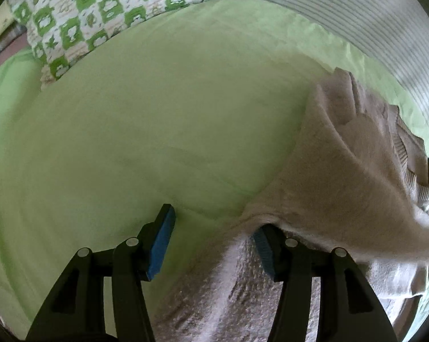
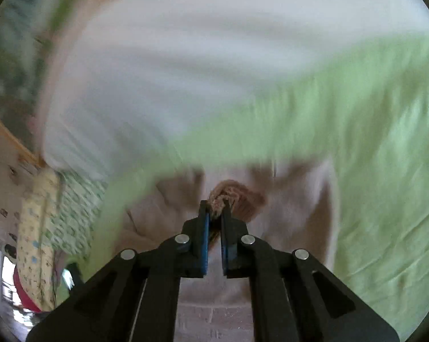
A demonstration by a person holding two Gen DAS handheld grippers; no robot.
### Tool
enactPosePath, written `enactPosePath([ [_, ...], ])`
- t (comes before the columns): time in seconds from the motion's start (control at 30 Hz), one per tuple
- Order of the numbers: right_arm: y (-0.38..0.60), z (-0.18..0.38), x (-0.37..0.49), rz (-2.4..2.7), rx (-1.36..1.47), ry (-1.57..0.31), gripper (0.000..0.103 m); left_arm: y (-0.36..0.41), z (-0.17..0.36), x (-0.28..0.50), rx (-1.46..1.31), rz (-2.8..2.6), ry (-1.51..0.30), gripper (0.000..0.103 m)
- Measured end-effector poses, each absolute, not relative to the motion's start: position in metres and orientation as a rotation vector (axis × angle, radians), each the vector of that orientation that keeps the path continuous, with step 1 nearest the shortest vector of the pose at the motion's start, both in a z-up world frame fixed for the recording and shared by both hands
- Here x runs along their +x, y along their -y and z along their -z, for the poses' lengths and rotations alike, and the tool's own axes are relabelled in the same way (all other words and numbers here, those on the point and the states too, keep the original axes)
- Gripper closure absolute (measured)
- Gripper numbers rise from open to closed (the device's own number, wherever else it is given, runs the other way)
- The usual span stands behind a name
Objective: Fold small clothes
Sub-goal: 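Fold the side edge toward the sweater center with the right tool, release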
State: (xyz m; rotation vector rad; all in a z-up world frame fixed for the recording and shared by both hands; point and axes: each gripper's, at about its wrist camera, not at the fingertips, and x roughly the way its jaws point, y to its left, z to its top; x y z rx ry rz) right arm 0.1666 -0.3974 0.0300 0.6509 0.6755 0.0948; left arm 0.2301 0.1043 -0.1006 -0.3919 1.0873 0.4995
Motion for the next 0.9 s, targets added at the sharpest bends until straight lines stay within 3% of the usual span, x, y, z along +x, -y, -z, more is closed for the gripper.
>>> enactPosePath([
  [0.2,0.421,0.046,0.154,0.009,0.654,-0.888,0.096,-0.097,0.105,0.229,-0.392,-0.526,-1.086,0.044],
  [0.43,0.406,0.076,0.144,0.032,0.610,-1.004,0.094,-0.110,0.108,0.224,-0.454,-0.506,-1.086,0.039],
  [0.5,0.406,0.072,0.141,0.037,0.600,-1.035,0.090,-0.114,0.107,0.223,-0.471,-0.494,-1.088,0.039],
  [0.53,0.407,0.065,0.139,0.056,0.588,-1.041,0.080,-0.116,0.107,0.221,-0.484,-0.488,-1.088,0.039],
  [0.57,0.408,0.056,0.136,0.093,0.564,-1.046,0.064,-0.120,0.106,0.219,-0.503,-0.479,-1.091,0.039],
  [0.63,0.404,0.041,0.130,0.115,0.549,-1.005,0.054,-0.125,0.105,0.213,-0.524,-0.465,-1.097,0.039],
  [0.9,0.326,-0.011,0.186,-0.258,0.516,-0.932,0.054,-0.095,0.085,0.181,-0.643,-0.219,-1.118,0.041],
])
